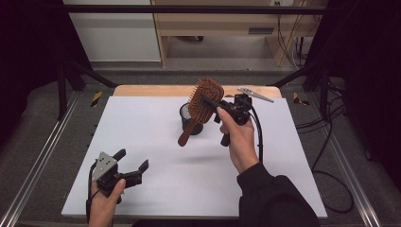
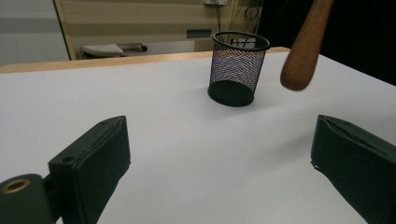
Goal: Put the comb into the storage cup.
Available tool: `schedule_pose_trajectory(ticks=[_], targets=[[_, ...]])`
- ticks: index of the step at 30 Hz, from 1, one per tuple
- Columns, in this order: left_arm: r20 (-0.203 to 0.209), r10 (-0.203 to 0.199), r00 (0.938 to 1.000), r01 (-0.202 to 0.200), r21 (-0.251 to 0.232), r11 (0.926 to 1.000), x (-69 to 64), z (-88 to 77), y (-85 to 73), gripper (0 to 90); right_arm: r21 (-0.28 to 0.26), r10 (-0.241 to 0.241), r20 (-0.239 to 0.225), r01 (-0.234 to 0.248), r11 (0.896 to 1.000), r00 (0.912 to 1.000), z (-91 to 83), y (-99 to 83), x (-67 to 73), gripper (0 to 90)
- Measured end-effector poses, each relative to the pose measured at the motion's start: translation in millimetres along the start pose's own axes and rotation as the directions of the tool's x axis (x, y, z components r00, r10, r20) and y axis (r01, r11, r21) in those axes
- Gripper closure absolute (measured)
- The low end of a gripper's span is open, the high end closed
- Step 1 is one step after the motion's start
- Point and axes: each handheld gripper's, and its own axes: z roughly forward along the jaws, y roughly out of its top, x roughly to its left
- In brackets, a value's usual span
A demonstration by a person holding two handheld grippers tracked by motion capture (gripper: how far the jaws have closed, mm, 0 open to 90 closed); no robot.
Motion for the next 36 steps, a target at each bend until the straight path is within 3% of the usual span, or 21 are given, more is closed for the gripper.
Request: schedule_pose_trajectory(ticks=[12, 17, 36], targets=[[-0.011, 0.009, 0.9999, -0.009, -0.043, 0.9990, 9.9, -4.2, 1.8, 5.2, -0.018, -0.007, 0.031, 0.007, 1.000, 0.9995, 36.2, 35.6, -5.6, 55.2], [-0.027, -0.012, 0.9996, 0.011, -0.055, 0.9984, 13.6, -4.9, 1.0, 2.4, -0.042, -0.021, 0.046, 0.023, 0.999, 0.9987, 46.0, 48.9, -6.0, 55.0], [-0.043, -0.033, 0.9985, 0.030, -0.064, 0.9975, 16.6, -5.8, 0.6, 1.6, -0.076, -0.054, 0.098, 0.061, 0.995, 0.9938, 60.2, 70.8, -16.4, 54.7]])
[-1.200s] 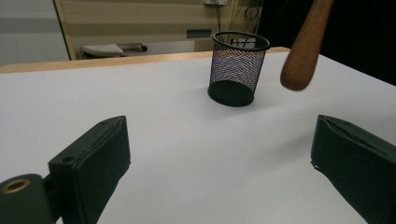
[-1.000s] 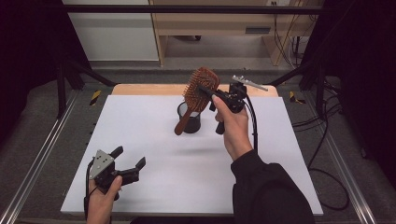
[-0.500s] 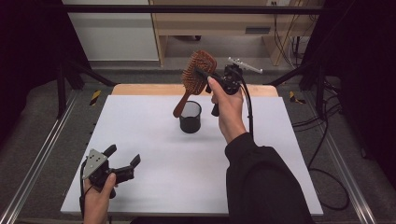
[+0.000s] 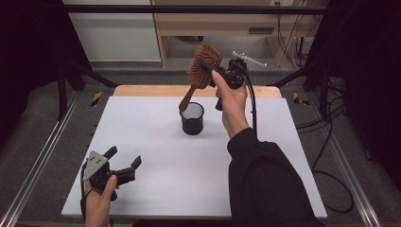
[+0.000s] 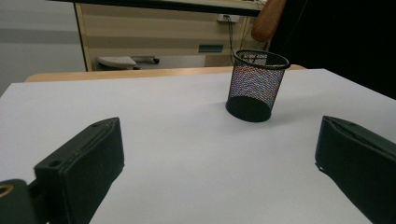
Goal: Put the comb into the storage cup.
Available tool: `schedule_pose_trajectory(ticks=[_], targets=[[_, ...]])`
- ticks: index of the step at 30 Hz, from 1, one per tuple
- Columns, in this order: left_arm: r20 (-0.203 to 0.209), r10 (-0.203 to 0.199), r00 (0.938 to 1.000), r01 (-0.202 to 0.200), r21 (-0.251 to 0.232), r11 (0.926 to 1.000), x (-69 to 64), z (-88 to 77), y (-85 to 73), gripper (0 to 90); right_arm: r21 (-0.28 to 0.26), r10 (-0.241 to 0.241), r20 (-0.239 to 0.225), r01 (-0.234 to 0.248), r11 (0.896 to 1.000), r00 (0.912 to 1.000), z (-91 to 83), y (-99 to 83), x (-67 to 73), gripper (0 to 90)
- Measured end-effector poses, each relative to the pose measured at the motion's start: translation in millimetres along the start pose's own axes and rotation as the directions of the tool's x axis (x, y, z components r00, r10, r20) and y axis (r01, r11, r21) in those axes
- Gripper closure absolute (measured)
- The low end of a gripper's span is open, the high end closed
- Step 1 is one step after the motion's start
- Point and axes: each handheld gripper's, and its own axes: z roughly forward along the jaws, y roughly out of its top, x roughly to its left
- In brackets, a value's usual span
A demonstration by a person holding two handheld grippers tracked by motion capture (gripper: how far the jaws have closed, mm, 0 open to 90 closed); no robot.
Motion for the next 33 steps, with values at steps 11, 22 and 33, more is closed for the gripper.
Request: schedule_pose_trajectory(ticks=[11, 22, 33], targets=[[-0.001, -0.001, 1.0000, 0.001, -0.005, 1.0000, 1.6, -0.4, 0.1, 2.0, -0.018, -0.044, 0.021, 0.045, 0.999, 0.9988, 2.4, 3.9, -1.2, 54.5], [0.001, -0.001, 1.0000, 0.001, -0.023, 0.9997, 1.7, -2.0, 0.7, 2.3, -0.017, -0.111, 0.066, 0.113, 0.993, 0.9916, 4.1, 5.1, -1.9, 54.3], [0.009, 0.006, 0.9999, -0.006, -0.023, 0.9997, 1.5, -1.9, 0.6, 2.3, -0.004, -0.178, 0.110, 0.179, 0.984, 0.9779, 8.9, 0.5, -8.2, 54.2]])
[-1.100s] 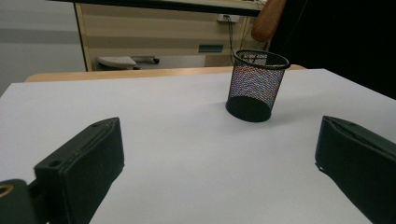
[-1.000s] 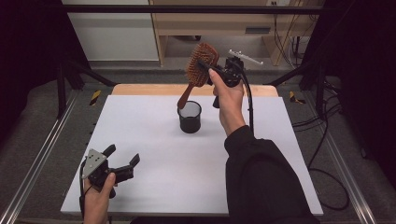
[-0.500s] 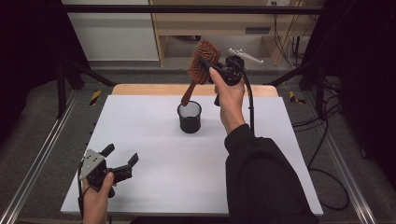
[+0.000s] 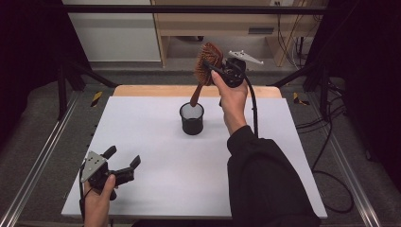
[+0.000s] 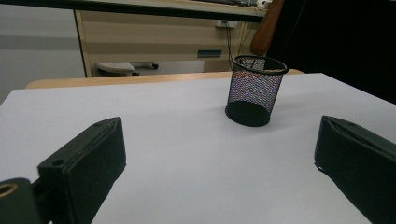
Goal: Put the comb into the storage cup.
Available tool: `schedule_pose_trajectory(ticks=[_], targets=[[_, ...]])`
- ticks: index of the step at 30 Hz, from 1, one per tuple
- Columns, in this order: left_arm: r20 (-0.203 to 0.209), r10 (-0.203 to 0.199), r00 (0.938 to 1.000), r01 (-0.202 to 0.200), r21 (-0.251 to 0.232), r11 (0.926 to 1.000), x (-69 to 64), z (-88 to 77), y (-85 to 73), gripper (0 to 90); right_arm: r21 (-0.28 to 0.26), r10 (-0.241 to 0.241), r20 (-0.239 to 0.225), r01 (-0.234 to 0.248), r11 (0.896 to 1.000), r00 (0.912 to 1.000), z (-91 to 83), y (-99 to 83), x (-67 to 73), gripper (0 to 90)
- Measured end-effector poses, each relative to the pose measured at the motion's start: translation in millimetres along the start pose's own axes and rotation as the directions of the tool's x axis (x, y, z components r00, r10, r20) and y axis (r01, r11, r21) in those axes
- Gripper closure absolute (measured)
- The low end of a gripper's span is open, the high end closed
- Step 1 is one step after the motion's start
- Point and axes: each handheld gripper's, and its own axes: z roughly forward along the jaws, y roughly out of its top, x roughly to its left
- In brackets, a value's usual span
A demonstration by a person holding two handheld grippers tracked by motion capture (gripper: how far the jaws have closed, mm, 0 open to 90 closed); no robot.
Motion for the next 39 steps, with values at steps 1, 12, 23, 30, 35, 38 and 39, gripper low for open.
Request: schedule_pose_trajectory(ticks=[1, 12, 23, 30, 35, 38, 39], targets=[[0.001, 0.002, 1.0000, -0.002, 0.000, 1.0000, -0.2, 0.1, 0.0, 2.3, 0.002, -0.003, 0.005, 0.003, 1.000, 1.0000, 0.4, -0.7, 0.0, 54.2], [0.010, 0.005, 0.9999, -0.005, 0.001, 1.0000, -1.0, 0.9, -0.1, 2.4, 0.052, -0.026, -0.008, 0.026, 0.998, 0.9996, 9.5, -17.8, -0.4, 53.9], [0.018, 0.011, 0.9998, -0.011, 0.000, 0.9999, -1.2, 0.6, 0.1, 2.6, 0.111, -0.032, -0.006, 0.033, 0.993, 0.9995, 23.7, -41.7, 1.1, 53.5], [0.019, 0.012, 0.9997, -0.012, 0.002, 0.9999, -1.4, 0.9, 0.0, 2.6, 0.137, -0.023, 0.002, 0.022, 0.990, 0.9997, 29.8, -54.4, -2.1, 53.4], [0.021, 0.011, 0.9997, -0.011, 0.000, 0.9999, -1.3, 1.1, 0.1, 2.6, 0.152, -0.024, 0.005, 0.023, 0.988, 0.9997, 32.6, -59.8, -3.0, 53.3], [0.022, 0.012, 0.9997, -0.012, 0.001, 0.9999, -1.5, 1.0, 0.1, 2.7, 0.159, -0.026, 0.000, 0.026, 0.987, 0.9997, 34.1, -62.7, -3.2, 53.2], [0.024, 0.012, 0.9996, -0.012, 0.001, 0.9999, -1.6, 1.1, 0.1, 2.7, 0.161, -0.031, 0.000, 0.030, 0.987, 0.9995, 34.5, -63.4, -3.1, 53.1]])
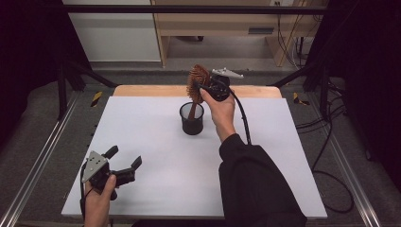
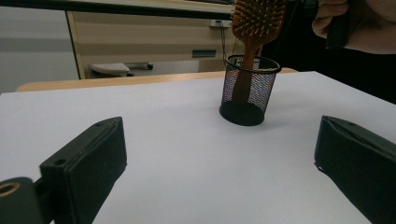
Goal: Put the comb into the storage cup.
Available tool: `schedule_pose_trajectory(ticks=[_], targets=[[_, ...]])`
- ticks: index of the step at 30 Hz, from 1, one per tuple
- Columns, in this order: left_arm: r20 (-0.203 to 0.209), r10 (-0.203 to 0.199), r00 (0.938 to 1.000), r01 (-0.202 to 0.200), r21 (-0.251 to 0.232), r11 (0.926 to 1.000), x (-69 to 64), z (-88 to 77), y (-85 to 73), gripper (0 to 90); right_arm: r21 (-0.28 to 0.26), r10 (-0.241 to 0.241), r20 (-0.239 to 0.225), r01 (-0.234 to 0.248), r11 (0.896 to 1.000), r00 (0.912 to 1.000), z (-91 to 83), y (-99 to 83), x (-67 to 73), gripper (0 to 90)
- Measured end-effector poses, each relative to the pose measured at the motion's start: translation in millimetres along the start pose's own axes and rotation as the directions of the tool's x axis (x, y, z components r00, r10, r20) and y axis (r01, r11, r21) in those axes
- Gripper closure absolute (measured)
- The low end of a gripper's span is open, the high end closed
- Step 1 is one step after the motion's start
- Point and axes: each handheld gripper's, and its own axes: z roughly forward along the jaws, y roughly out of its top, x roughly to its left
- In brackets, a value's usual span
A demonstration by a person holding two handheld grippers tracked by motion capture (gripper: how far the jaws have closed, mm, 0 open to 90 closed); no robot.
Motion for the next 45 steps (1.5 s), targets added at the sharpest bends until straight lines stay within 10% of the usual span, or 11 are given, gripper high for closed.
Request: schedule_pose_trajectory(ticks=[45], targets=[[0.005, 0.004, 1.0000, -0.004, 0.006, 1.0000, -0.4, 1.0, -0.2, 2.7, 0.036, 0.098, -0.055, -0.096, 0.995, 0.9936, 2.9, -15.9, -5.2, 52.1]])
